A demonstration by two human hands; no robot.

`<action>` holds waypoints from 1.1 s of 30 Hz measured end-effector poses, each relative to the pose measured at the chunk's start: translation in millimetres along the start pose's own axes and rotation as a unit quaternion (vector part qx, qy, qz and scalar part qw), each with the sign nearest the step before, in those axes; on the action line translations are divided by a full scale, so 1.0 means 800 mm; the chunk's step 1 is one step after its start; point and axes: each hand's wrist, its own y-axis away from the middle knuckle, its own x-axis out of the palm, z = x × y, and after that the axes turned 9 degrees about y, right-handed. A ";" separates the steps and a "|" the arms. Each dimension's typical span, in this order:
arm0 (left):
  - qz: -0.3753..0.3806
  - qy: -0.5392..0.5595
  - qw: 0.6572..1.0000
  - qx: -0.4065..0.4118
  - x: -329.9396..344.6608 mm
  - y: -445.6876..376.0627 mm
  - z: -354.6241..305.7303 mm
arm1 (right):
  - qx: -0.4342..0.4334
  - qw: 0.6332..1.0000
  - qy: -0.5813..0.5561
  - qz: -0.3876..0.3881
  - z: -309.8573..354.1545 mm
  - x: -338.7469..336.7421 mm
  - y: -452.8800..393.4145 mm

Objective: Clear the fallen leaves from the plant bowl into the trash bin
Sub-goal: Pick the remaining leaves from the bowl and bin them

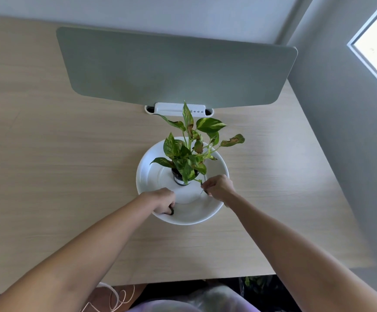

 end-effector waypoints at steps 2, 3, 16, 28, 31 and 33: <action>0.016 -0.023 1.000 -0.015 0.005 -0.001 0.000 | 0.000 1.000 -0.006 -0.007 -0.001 0.000 -0.002; 0.020 -0.024 0.999 -0.020 0.007 -0.001 0.001 | 0.001 1.000 -0.012 -0.009 -0.002 0.001 -0.003; -0.113 0.438 0.892 -0.009 -0.028 0.038 0.025 | 0.036 0.985 -0.147 0.086 -0.013 0.006 -0.001; -0.178 0.751 0.633 -0.054 -0.022 0.047 0.044 | -0.201 0.963 0.133 0.122 0.034 0.108 0.048; -0.179 0.774 0.605 -0.054 -0.022 0.052 0.048 | -0.257 0.940 0.197 0.110 0.041 0.115 0.051; -0.182 0.782 0.593 -0.054 -0.022 0.056 0.050 | -0.297 0.922 0.229 0.100 0.043 0.117 0.050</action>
